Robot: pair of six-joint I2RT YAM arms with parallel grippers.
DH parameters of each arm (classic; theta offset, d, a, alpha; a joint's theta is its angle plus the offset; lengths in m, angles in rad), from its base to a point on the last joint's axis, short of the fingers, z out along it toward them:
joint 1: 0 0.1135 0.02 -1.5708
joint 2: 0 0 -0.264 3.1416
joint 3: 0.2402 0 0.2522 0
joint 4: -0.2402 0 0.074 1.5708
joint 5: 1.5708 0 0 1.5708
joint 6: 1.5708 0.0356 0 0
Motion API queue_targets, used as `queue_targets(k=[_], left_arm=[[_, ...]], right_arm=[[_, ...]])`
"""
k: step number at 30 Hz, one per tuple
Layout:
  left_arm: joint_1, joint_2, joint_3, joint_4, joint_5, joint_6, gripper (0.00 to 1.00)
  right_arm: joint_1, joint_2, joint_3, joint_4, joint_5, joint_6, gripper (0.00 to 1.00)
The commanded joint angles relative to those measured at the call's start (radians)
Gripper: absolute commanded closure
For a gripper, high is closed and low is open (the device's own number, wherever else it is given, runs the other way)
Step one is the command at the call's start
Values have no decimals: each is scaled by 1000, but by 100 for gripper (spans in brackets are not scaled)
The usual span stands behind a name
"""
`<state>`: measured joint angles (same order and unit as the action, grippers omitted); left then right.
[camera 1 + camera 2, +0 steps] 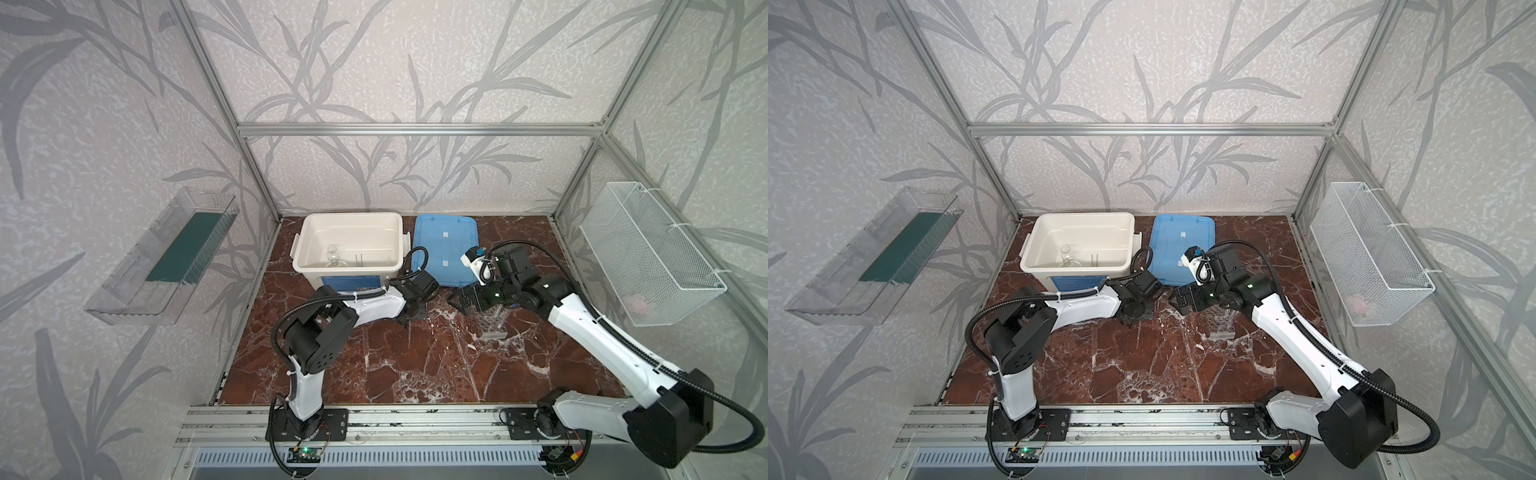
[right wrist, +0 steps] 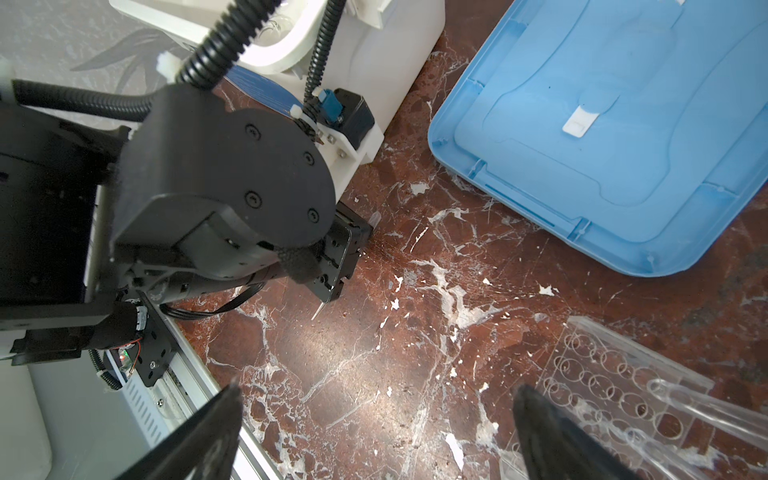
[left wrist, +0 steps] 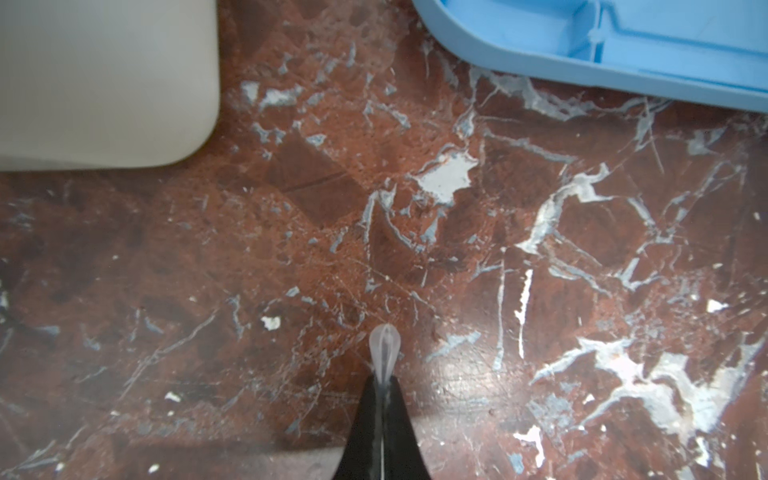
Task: Organize the chemistry lab equipment
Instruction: 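Carry the second pipette over the white tub and lower it inside with the left gripper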
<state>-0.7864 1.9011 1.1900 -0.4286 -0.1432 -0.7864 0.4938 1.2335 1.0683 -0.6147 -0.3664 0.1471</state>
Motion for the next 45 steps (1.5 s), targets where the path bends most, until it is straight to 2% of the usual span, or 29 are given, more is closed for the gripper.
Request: queue_targets(k=[1, 6, 11, 15, 21, 26, 32, 37, 45], left_arm=[[-8, -64, 3, -36, 41, -8, 100], [-42, -167, 58, -128, 57, 20, 100], [-42, -345, 46, -97, 126, 68, 100], [-31, -404, 134, -190, 129, 112, 100], [143, -433, 253, -257, 197, 181, 100], [297, -364, 415, -330, 217, 246, 100], [460, -195, 523, -310, 243, 279, 100], [507, -37, 593, -256, 320, 290, 100], [504, 88, 609, -227, 273, 296, 100]], right_arm=[[3, -25, -8, 7, 0, 11, 1], [3, -54, -3, 39, -32, 46, 0], [3, -106, 0, 120, -24, 100, 0], [3, -92, 36, 140, -32, 126, 0], [19, 8, 108, 235, -39, 240, 0], [163, 157, 269, 266, 45, 215, 0], [183, 329, 423, 298, 44, 261, 0], [182, 409, 481, 304, 66, 263, 0], [169, 408, 413, 343, 82, 250, 0]])
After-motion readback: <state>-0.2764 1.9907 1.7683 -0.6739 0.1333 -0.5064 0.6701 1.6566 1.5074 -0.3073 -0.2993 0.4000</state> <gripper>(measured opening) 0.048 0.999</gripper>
